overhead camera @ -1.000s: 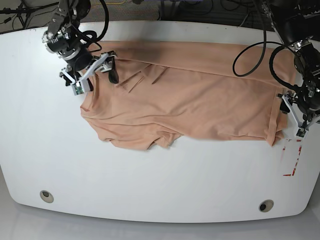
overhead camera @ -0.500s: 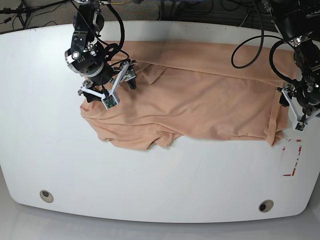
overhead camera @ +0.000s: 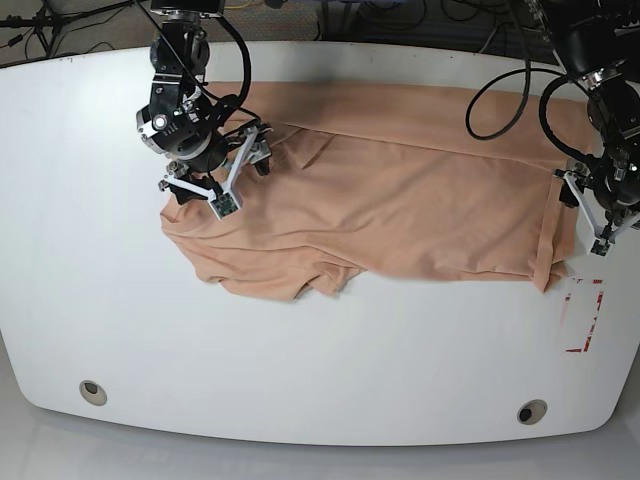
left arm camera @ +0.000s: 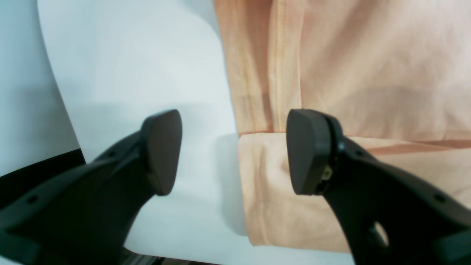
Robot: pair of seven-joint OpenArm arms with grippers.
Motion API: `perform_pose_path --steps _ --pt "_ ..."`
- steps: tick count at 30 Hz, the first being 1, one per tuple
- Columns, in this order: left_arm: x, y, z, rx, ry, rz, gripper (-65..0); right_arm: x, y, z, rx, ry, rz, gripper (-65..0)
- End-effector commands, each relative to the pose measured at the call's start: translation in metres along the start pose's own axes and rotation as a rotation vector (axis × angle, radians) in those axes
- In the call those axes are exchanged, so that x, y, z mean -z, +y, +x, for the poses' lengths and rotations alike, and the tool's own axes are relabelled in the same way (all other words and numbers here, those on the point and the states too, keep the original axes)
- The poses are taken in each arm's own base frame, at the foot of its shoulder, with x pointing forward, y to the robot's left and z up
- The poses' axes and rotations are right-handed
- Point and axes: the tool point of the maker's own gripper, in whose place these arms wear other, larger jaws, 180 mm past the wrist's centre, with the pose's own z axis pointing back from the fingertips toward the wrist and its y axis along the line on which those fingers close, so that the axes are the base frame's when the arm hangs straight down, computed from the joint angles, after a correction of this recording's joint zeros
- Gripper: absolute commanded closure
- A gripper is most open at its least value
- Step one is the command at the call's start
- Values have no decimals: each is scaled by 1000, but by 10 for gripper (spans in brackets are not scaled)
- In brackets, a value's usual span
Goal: Fold the T-shirt properly
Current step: 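Release the shirt with the right gripper and move it inward over the shirt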
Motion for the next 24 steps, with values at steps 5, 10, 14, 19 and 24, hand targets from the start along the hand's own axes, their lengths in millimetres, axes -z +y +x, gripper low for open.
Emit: perform_pose_path --steps 5,10,14,19,24 --pt "-7 10 11 3 -34 28 -414 12 13 9 -40 -21 56 -498" --pt "-7 10 11 4 -35 28 -414 17 17 6 -27 -33 73 -428" --pt "-7 10 11 4 -34 27 -414 20 19 2 -22 -21 82 -355" --pt "-7 10 11 4 -34 27 -414 23 21 -5 -15 -5 93 -341" --pt "-7 10 11 4 -34 27 -414 23 21 -6 -15 -3 93 -336"
